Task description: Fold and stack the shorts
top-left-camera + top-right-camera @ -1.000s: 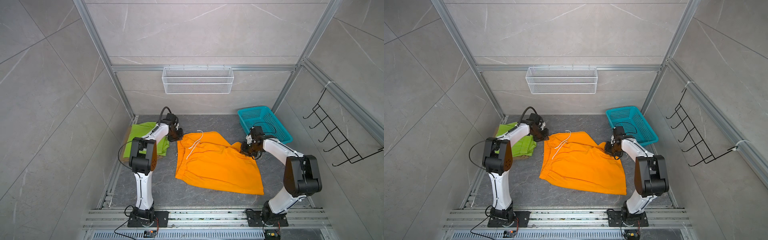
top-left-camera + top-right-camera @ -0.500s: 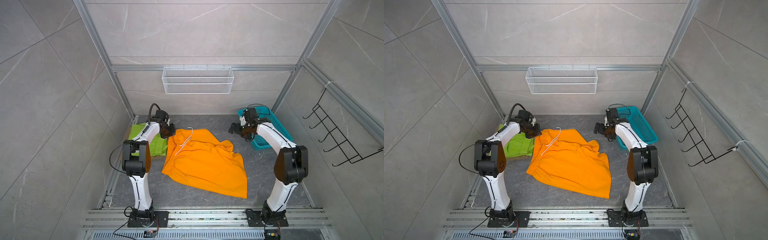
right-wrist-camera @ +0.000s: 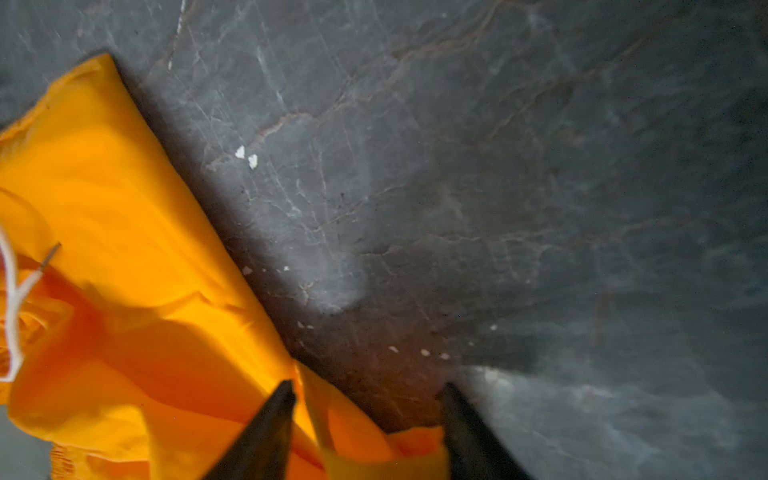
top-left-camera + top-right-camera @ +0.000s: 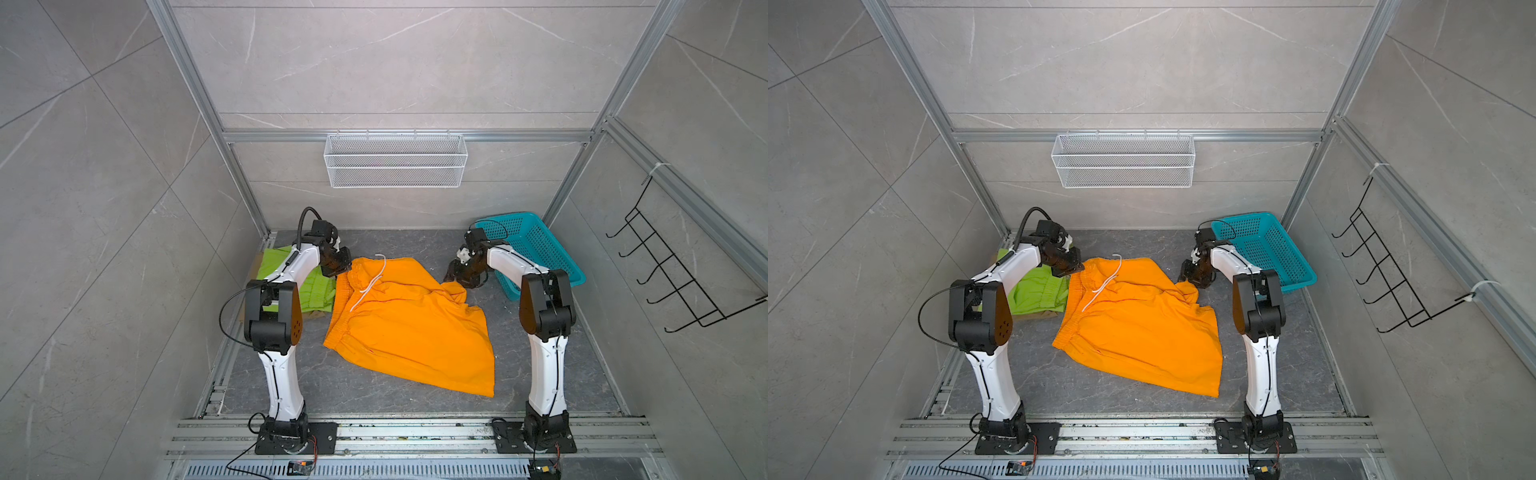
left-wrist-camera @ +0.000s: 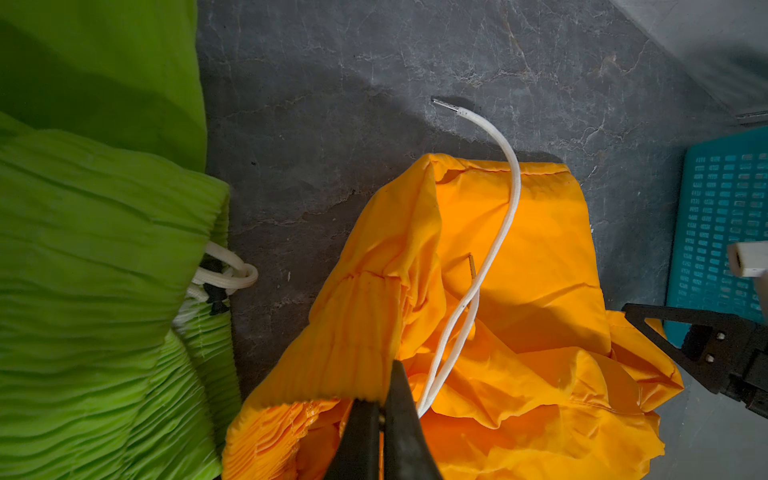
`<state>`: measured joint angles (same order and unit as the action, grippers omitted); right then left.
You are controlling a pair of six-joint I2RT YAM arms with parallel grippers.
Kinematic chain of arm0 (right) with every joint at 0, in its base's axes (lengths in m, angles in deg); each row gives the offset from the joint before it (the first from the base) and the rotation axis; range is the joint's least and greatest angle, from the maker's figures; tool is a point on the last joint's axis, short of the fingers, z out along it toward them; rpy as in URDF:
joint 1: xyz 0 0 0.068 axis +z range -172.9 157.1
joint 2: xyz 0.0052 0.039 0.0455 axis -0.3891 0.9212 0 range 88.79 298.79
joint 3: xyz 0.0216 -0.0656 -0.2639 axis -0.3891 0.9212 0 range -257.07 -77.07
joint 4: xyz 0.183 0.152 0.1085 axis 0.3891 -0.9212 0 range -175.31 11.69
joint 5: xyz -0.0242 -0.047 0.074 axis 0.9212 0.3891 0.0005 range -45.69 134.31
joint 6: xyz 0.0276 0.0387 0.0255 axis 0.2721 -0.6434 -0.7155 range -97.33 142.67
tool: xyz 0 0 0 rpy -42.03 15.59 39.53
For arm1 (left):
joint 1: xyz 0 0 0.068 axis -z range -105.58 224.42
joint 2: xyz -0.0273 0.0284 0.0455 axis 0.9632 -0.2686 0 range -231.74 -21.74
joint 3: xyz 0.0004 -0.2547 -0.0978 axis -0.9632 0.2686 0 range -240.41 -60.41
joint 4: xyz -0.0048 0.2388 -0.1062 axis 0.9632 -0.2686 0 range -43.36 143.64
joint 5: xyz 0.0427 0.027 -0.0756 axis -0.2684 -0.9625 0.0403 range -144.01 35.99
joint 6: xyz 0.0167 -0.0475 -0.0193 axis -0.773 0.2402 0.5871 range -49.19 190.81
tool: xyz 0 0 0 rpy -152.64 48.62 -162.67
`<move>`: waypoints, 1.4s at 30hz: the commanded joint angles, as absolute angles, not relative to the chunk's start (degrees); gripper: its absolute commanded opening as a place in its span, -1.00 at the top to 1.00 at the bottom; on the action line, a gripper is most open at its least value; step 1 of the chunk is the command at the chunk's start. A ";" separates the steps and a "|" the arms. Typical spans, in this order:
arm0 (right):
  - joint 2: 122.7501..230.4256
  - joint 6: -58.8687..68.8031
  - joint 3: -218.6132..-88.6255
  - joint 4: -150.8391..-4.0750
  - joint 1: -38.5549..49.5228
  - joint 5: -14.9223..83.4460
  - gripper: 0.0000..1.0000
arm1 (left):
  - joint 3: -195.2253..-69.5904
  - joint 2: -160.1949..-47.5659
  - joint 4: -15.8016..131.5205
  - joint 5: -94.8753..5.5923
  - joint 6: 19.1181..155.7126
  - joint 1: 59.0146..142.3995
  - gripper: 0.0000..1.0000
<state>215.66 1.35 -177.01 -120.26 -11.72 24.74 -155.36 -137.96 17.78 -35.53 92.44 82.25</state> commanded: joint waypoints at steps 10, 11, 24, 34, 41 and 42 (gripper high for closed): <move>199.56 0.91 -183.88 -124.55 -16.32 31.17 1.00 | -157.07 -133.52 19.88 -32.66 94.80 80.55 1.00; 196.78 1.26 -182.94 -123.85 -16.69 31.81 1.00 | -156.83 -133.08 20.17 -32.40 94.98 79.85 1.00; 186.72 -1.17 -145.78 -113.93 -8.90 31.65 0.91 | -149.03 -132.47 22.32 -30.36 95.36 76.05 1.00; 195.39 1.84 -168.99 -122.64 -12.98 37.69 -0.76 | -146.35 -131.72 21.01 -30.88 95.34 76.11 1.00; 216.30 2.09 -191.48 -127.30 -12.97 35.44 -0.81 | -146.58 -131.60 20.86 -30.71 95.37 76.35 0.85; 218.87 2.19 -194.14 -128.13 -12.97 35.39 -0.78 | -146.82 -131.60 20.55 -30.80 95.10 76.38 0.84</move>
<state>212.38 1.54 -189.68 -122.10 -13.34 35.71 -146.03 -133.94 21.94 -31.47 95.10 76.09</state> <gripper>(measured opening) 0.899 0.077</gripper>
